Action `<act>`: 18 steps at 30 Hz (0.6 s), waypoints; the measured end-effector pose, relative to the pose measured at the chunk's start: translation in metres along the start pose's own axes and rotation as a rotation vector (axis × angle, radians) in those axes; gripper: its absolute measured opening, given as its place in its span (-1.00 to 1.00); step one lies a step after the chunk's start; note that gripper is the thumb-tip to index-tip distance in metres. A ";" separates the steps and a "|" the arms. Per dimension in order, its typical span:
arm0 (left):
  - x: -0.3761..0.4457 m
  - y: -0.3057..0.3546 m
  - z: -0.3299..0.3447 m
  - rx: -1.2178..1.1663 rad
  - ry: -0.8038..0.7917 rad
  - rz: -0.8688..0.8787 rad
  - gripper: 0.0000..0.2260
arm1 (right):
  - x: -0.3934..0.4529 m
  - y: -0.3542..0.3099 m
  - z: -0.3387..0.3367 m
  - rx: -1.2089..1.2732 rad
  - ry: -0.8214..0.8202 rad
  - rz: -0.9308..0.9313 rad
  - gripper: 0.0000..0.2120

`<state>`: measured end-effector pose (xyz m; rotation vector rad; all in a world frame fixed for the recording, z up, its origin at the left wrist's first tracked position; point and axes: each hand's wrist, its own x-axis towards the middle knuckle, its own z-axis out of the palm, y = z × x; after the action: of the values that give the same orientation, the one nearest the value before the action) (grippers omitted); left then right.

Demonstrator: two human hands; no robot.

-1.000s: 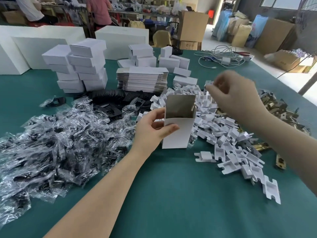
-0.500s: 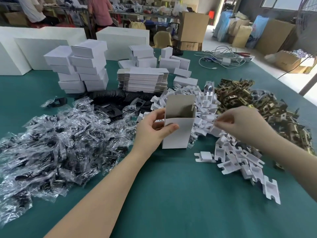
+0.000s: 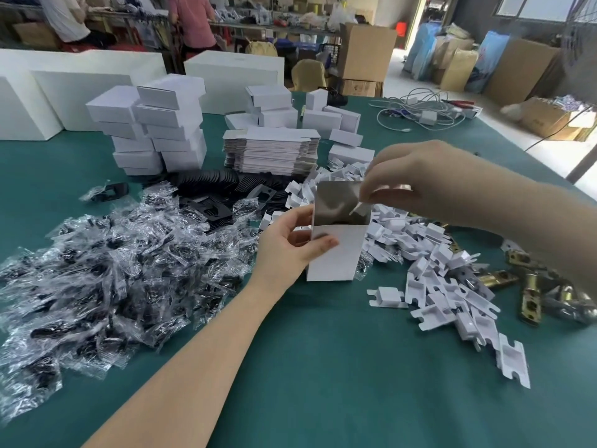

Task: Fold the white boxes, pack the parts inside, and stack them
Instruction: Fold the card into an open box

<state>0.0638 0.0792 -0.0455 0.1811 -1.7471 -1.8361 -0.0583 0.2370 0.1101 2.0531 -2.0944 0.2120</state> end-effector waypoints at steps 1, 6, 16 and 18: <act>0.000 0.000 0.000 0.003 -0.004 0.001 -0.61 | 0.007 0.001 0.000 -0.059 -0.076 -0.025 -0.87; 0.001 0.001 -0.002 -0.004 -0.017 -0.015 -0.57 | 0.034 0.001 0.003 -0.303 -0.233 -0.166 -0.83; 0.052 0.066 -0.044 0.491 0.128 -0.112 -0.71 | -0.016 -0.014 0.057 0.201 0.006 0.406 -0.66; 0.082 0.079 -0.069 0.959 0.088 -0.186 -0.73 | -0.025 -0.020 0.077 0.405 0.099 0.492 -0.57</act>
<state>0.0554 -0.0183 0.0444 0.7966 -2.4617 -0.9242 -0.0411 0.2428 0.0288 1.6101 -2.6219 0.8533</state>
